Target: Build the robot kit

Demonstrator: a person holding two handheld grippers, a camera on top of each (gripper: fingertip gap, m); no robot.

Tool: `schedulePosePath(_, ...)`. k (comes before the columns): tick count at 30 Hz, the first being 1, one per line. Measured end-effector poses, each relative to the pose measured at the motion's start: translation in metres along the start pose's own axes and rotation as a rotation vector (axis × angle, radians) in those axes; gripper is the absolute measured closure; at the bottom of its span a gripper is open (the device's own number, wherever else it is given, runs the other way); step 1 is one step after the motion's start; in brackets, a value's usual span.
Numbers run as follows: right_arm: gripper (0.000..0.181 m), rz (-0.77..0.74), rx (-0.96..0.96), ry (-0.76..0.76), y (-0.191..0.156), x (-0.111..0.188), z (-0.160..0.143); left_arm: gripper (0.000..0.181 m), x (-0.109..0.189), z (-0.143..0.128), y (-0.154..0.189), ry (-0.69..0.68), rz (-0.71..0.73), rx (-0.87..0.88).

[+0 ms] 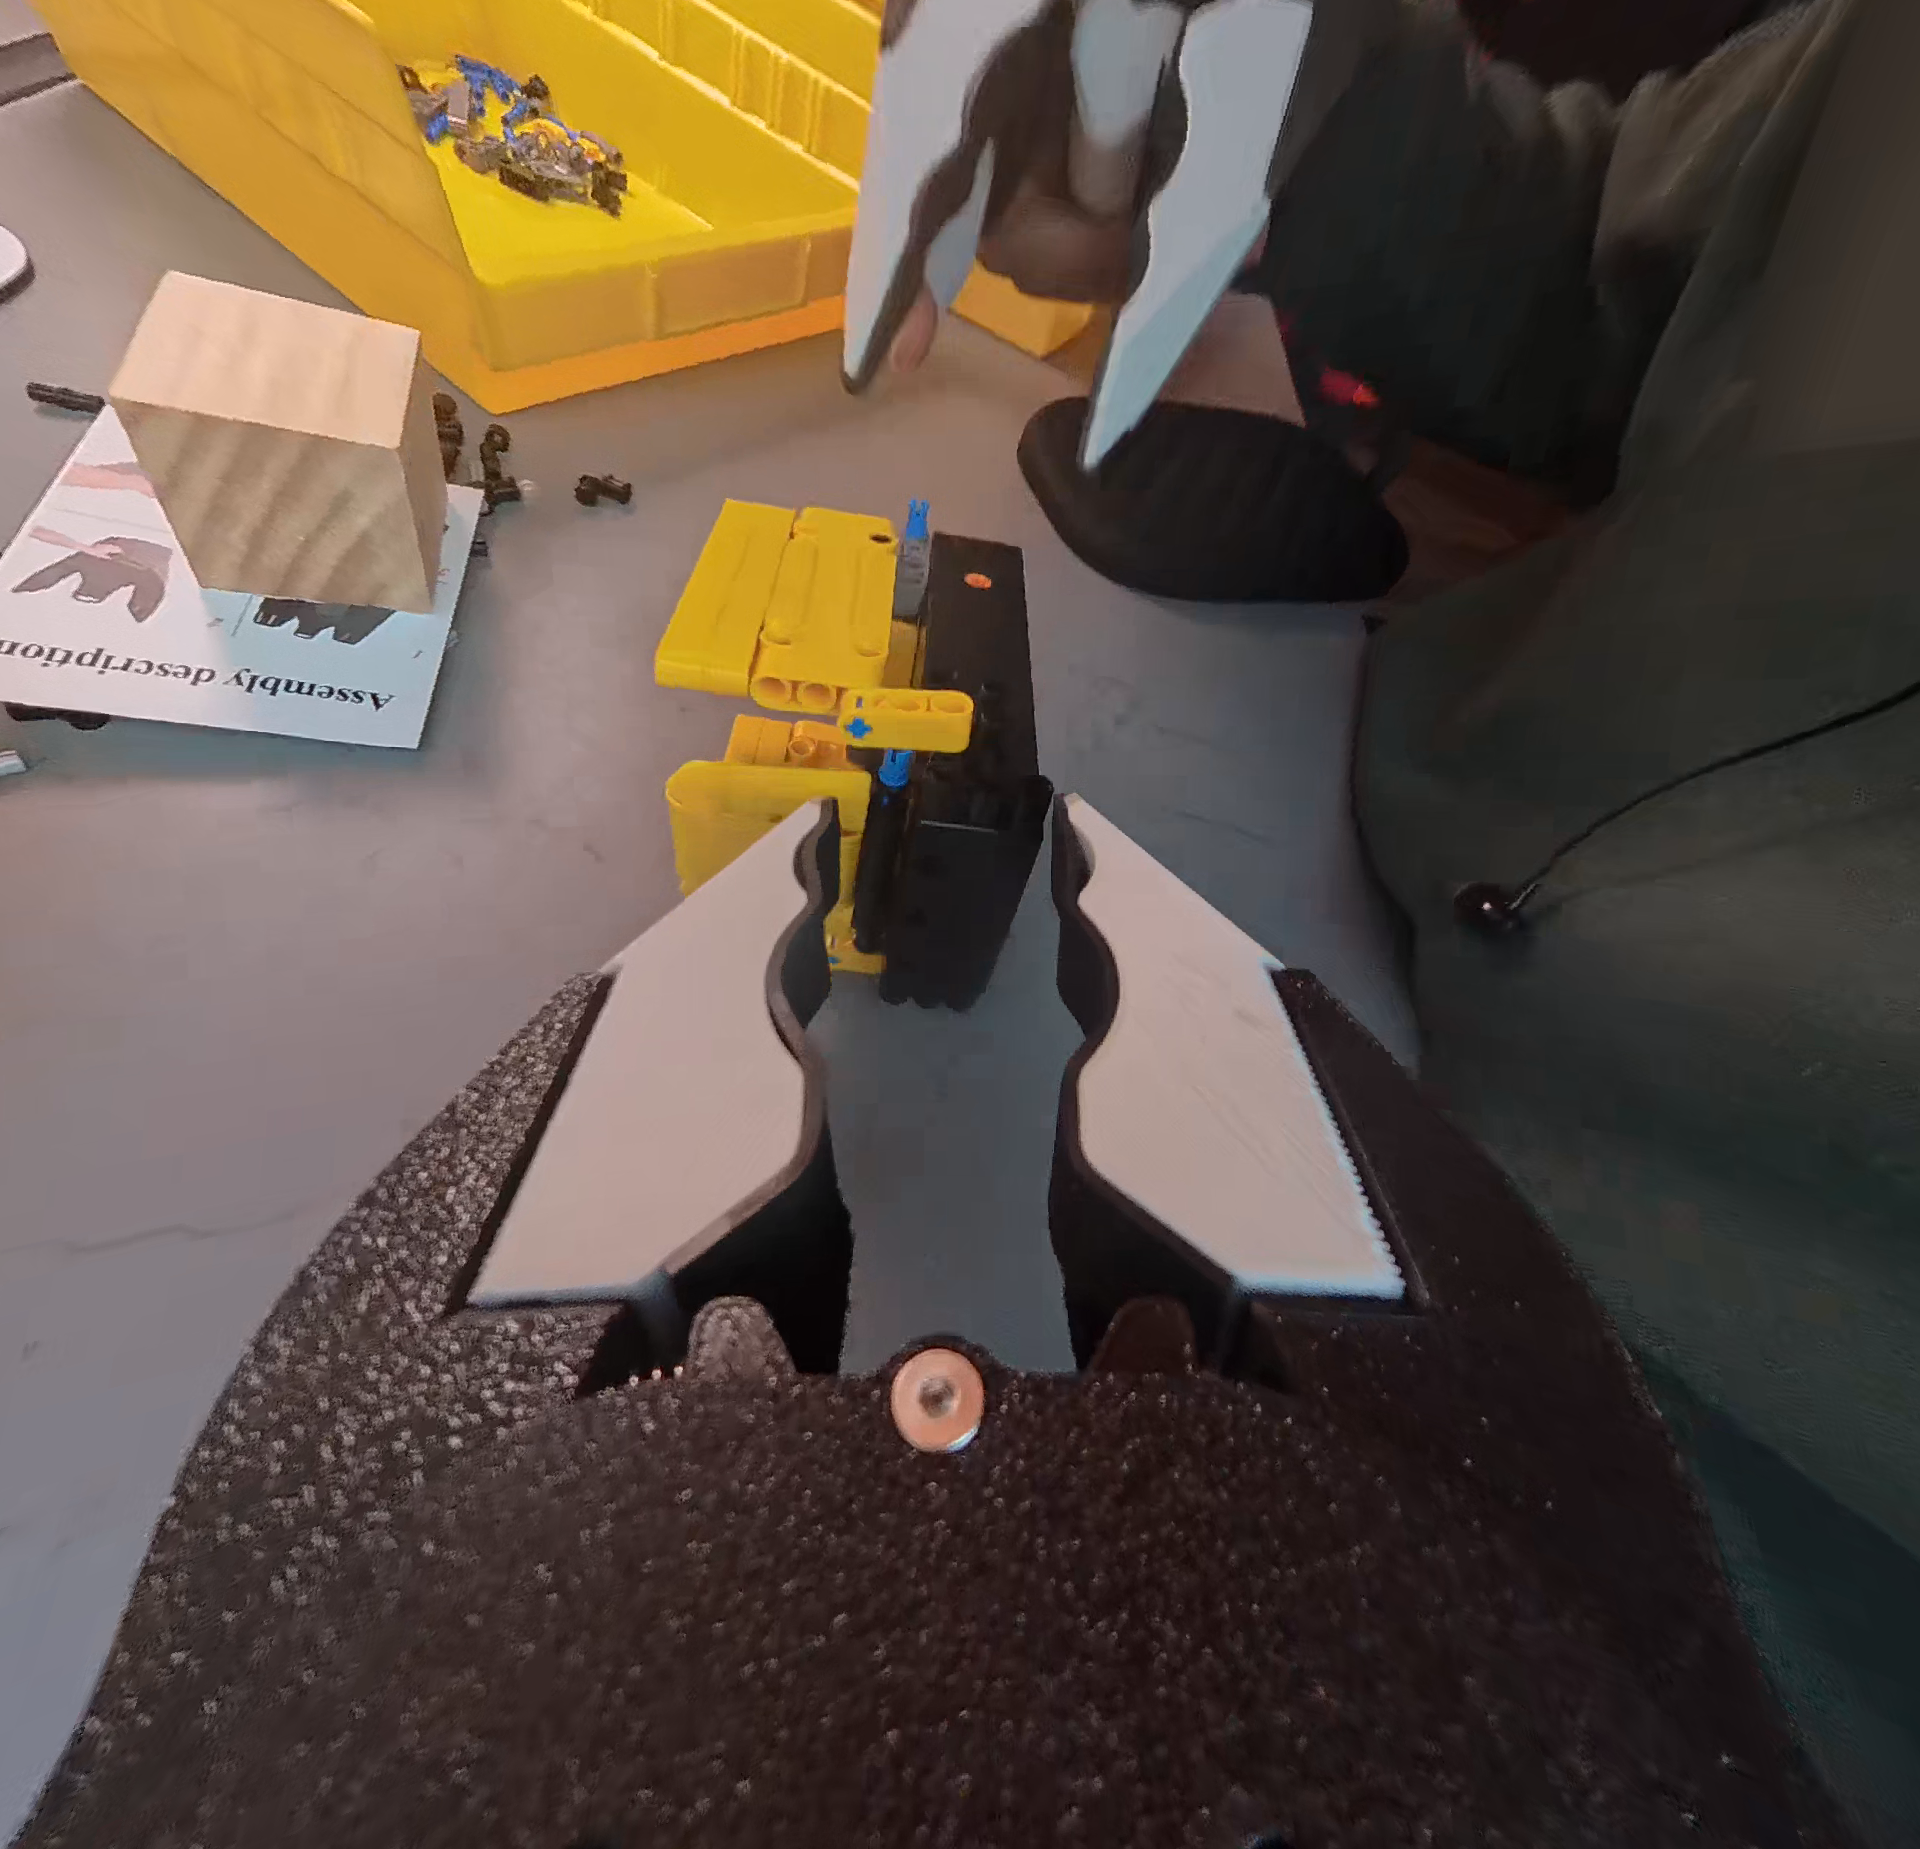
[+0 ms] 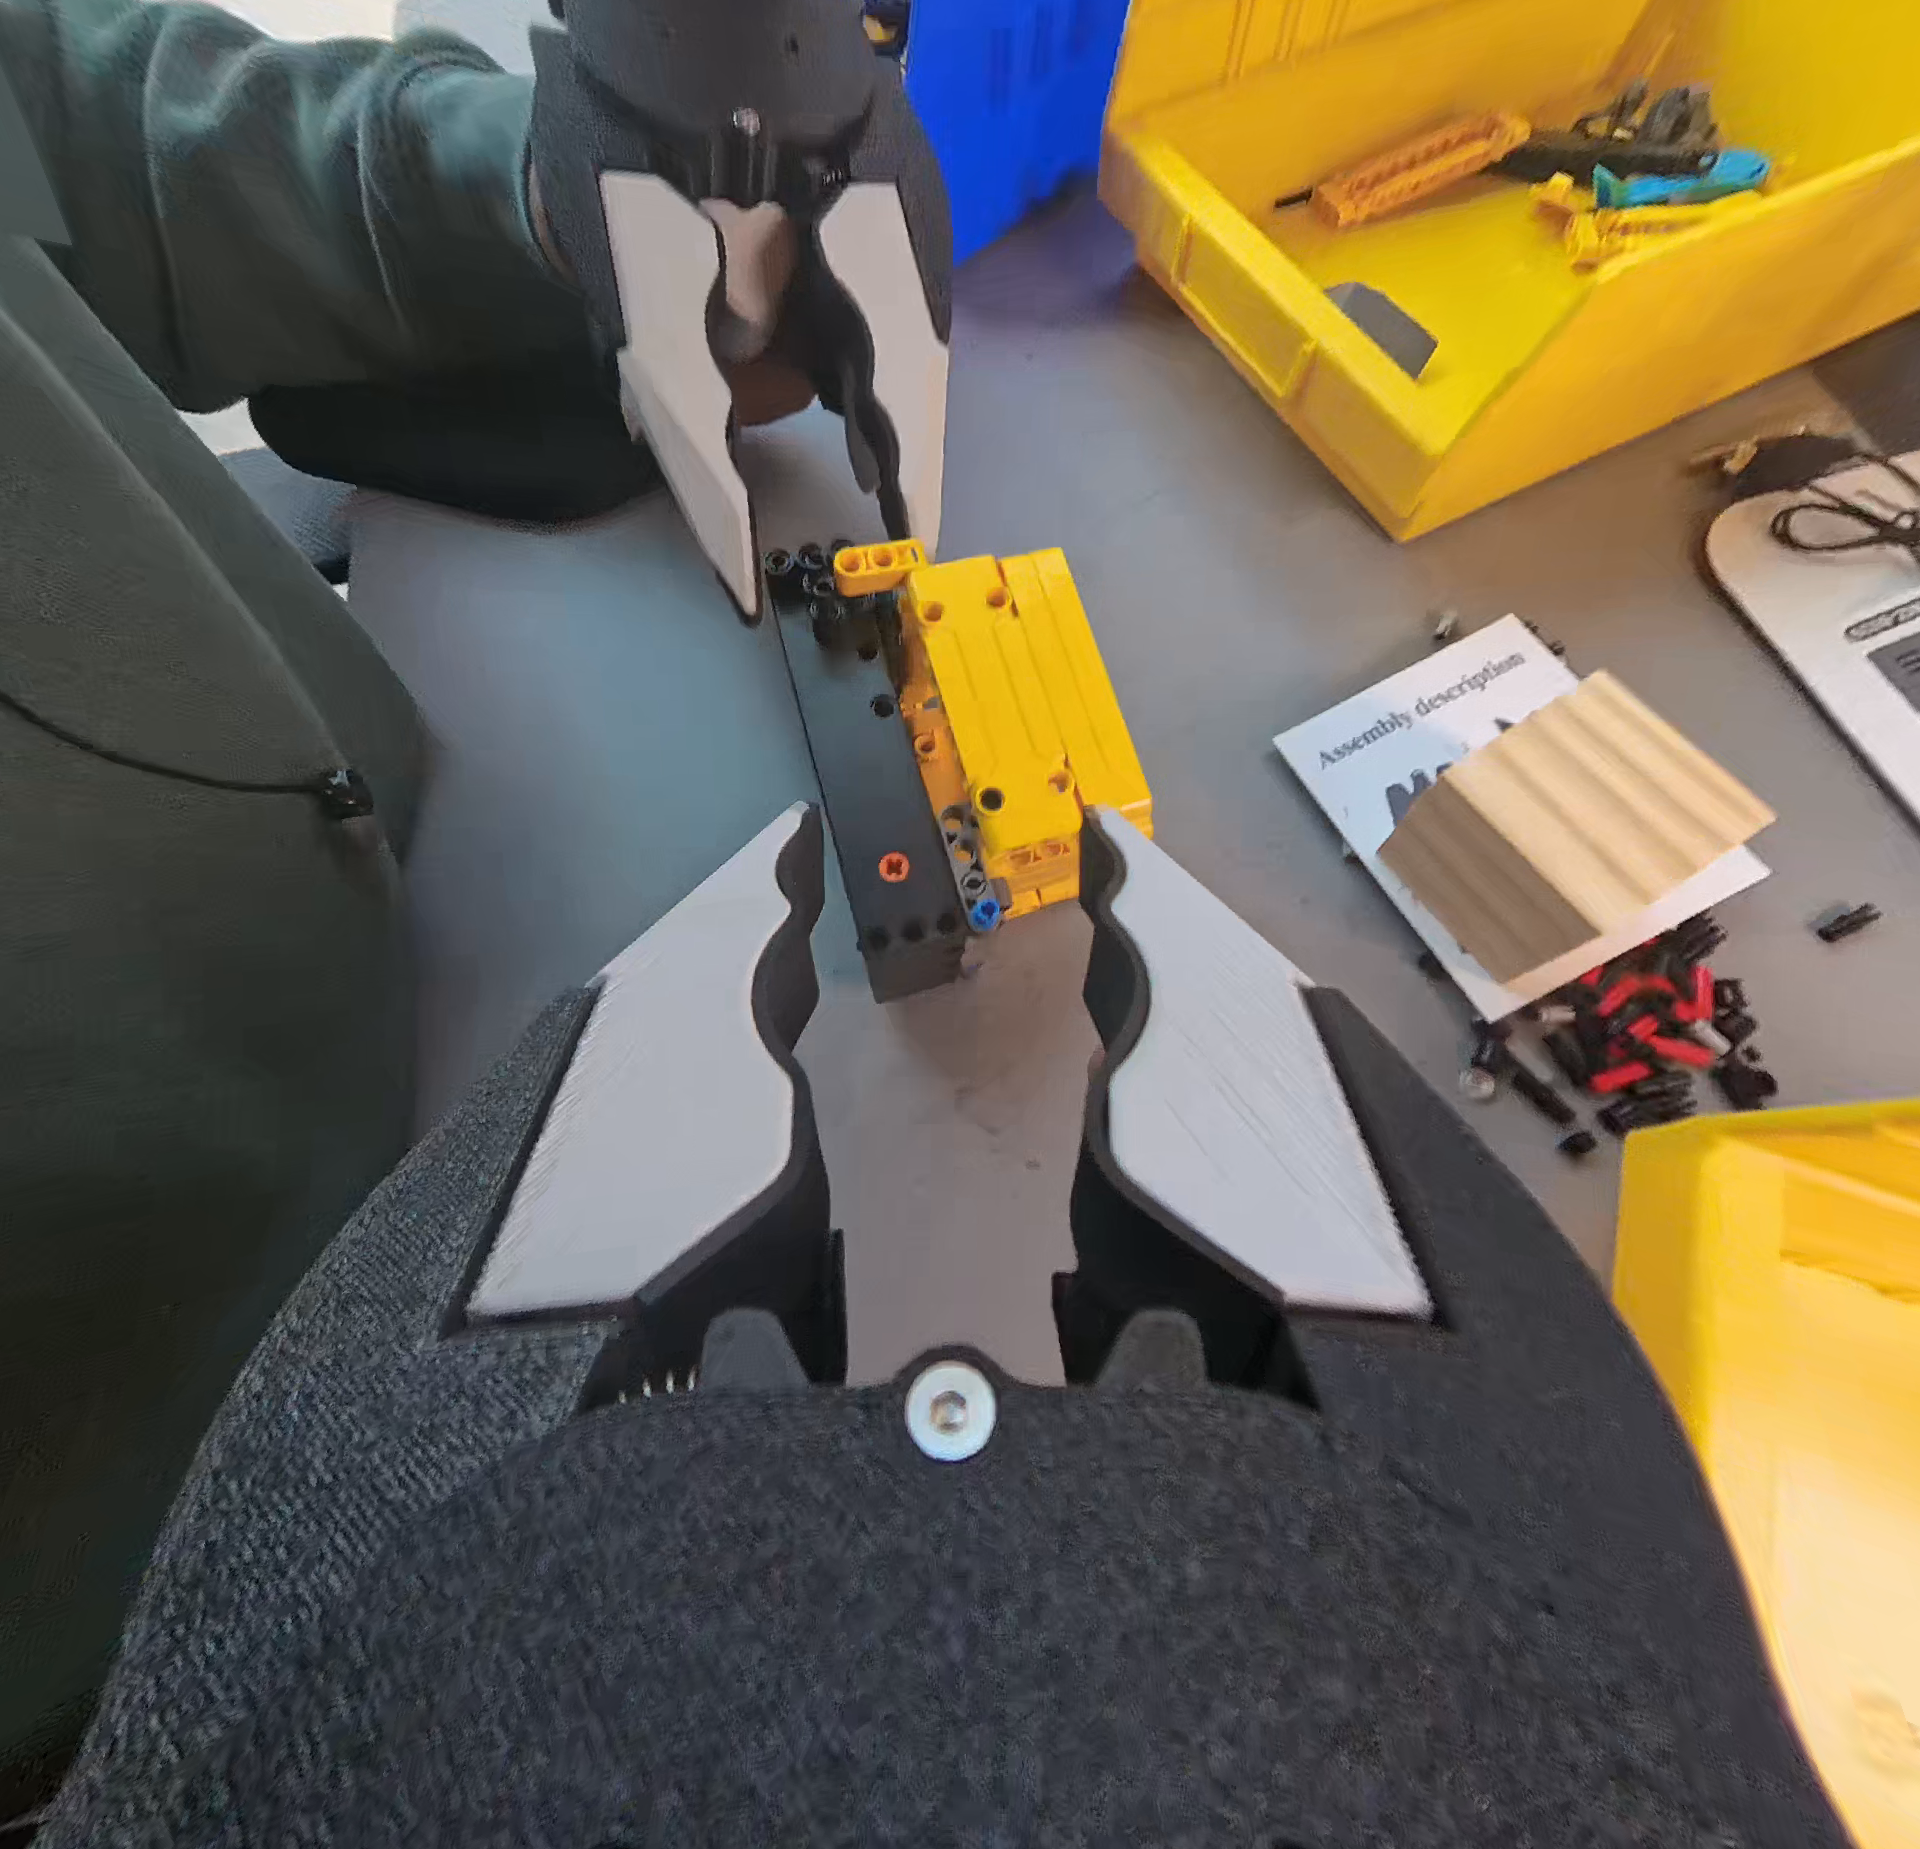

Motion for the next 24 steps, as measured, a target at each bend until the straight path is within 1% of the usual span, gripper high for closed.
schedulePosePath(3, 0.134, 0.036, 0.079, -0.005, 0.004, -0.016, 0.015, 0.144, -0.004, -0.004, 0.000, -0.034, 0.028, -0.077)
schedulePosePath(5, 0.138, 0.089, 0.156, -0.011, -0.001, -0.031, 0.023, 0.148, -0.004, -0.006, 0.000, -0.052, 0.041, -0.117)
schedulePosePath(7, 0.140, 0.148, 0.236, -0.041, -0.005, -0.045, 0.026, 0.153, -0.005, -0.010, 0.002, -0.068, 0.052, -0.173)
schedulePosePath(10, 0.144, 0.246, 0.292, -0.084, -0.010, -0.059, 0.025, 0.153, -0.005, -0.012, 0.003, -0.068, 0.070, -0.211)
schedulePosePath(12, 0.150, 0.301, 0.294, -0.096, -0.012, -0.063, 0.028, 0.154, -0.003, -0.013, 0.002, -0.070, 0.058, -0.187)
schedulePosePath(14, 0.152, 0.314, 0.288, -0.119, -0.009, -0.066, 0.031, 0.158, -0.002, -0.014, 0.003, -0.068, 0.039, -0.170)
schedulePosePath(17, 0.155, 0.341, 0.259, -0.161, -0.005, -0.067, 0.032, 0.158, -0.002, -0.014, 0.004, -0.061, 0.032, -0.156)
schedulePosePath(20, 0.158, 0.378, 0.240, -0.204, -0.009, -0.070, 0.029, 0.157, -0.005, -0.015, 0.007, -0.043, 0.017, -0.121)
schedulePosePath(24, 0.162, 0.405, 0.199, -0.255, -0.012, -0.070, 0.027, 0.157, -0.009, -0.016, 0.013, -0.041, -0.001, -0.140)
Point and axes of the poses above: each gripper's, where its closed fingertips meet, x back along the fingers, z out of its top, y = z × x across the jaws, the point moved 3 cm from there along x, back along the fingers, and after that the axes turned 9 degrees about y, right-handed, at the moved point
